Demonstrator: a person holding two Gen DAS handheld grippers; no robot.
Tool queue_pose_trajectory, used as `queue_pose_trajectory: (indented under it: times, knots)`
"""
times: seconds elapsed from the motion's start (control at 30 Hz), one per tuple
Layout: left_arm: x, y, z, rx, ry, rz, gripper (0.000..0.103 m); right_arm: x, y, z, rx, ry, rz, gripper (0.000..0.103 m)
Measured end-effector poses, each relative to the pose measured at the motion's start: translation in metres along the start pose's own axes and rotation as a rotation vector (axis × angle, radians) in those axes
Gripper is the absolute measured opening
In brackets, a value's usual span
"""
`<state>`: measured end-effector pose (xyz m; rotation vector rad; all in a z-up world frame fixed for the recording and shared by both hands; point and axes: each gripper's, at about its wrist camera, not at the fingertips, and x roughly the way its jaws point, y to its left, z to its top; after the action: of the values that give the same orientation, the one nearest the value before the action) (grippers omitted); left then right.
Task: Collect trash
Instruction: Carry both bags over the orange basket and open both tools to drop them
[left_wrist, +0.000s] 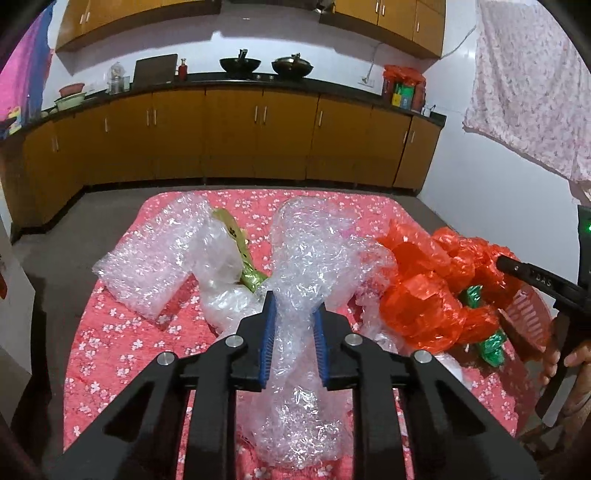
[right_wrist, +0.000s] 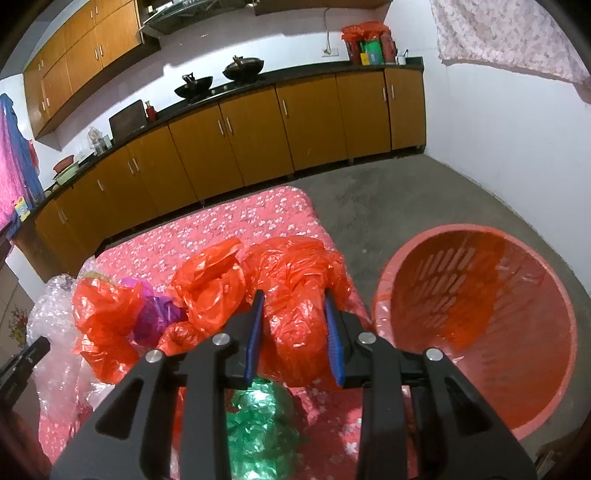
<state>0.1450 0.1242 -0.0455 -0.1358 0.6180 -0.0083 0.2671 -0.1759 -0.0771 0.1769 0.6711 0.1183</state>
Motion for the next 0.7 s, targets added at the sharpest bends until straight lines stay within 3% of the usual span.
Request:
queue_pose_trajectory:
  times: [0.47, 0.7]
  knots:
    - [-0.032, -0.017, 0.017, 0.007, -0.091, -0.031, 0.019, -0.047, -0.011, 0.003, -0.003, -0.093, -0.027, 0.03]
    - [-0.041, -0.039, 0.029, 0.031, -0.135, -0.095, 0.019, -0.066, -0.029, 0.005, 0.027, -0.133, -0.046, 0.03]
